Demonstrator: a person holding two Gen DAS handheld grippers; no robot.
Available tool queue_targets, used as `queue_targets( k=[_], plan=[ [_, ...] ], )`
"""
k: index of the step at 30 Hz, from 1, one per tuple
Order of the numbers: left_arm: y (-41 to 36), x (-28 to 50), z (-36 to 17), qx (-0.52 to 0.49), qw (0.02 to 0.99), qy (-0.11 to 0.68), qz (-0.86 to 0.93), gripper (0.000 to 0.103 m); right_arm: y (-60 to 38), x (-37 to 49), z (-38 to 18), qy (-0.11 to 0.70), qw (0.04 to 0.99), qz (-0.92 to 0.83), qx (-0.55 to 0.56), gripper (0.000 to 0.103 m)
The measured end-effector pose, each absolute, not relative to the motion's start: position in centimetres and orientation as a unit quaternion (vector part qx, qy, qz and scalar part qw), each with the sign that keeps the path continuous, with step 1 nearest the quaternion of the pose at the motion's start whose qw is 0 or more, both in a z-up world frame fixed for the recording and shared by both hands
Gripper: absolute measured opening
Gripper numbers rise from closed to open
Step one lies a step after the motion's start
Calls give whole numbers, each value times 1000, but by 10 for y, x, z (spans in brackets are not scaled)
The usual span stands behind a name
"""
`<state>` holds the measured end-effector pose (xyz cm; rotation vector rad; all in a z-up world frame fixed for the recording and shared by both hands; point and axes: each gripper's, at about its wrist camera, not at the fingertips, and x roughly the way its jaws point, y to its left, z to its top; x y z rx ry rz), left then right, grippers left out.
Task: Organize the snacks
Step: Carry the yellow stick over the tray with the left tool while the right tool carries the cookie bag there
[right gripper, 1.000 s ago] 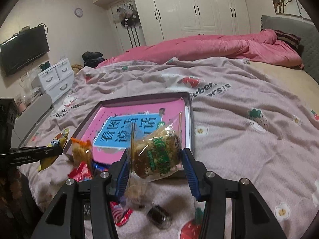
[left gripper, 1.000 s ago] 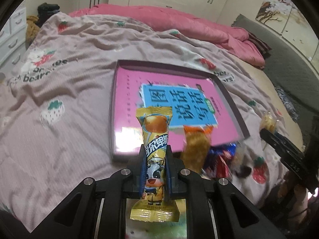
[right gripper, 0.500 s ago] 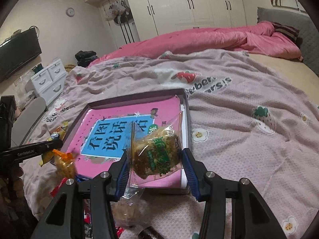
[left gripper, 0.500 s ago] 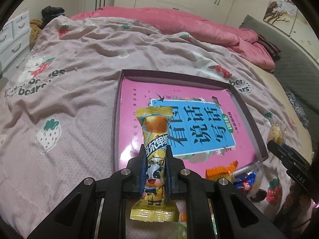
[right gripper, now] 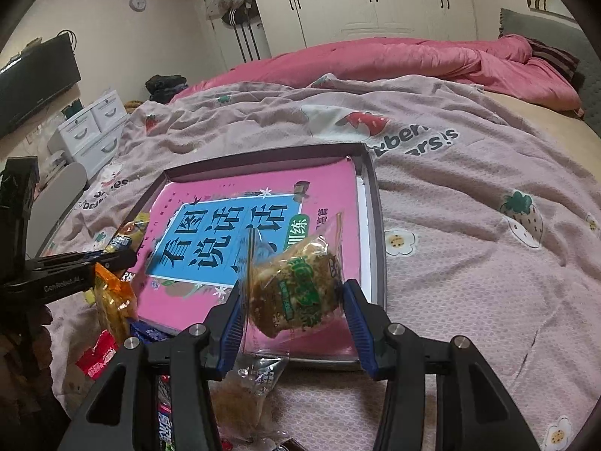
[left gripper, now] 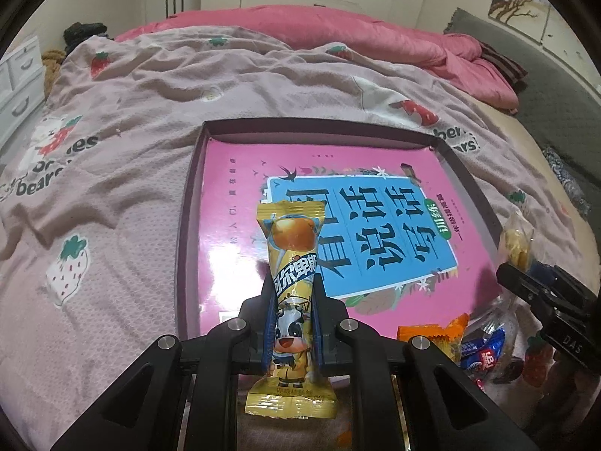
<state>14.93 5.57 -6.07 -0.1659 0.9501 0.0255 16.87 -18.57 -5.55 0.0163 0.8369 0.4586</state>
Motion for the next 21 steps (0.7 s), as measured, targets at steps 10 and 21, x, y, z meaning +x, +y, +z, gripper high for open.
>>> queue_targets(
  k=[10,21],
  plan=[
    [53,156,-65,-76,886,458,14,16,-180,174,-64,411,888,208,-9,51],
    [55,155,-66,-80,885,458,11,17,-180,171,-64,405,889,212,-10,53]
  ],
)
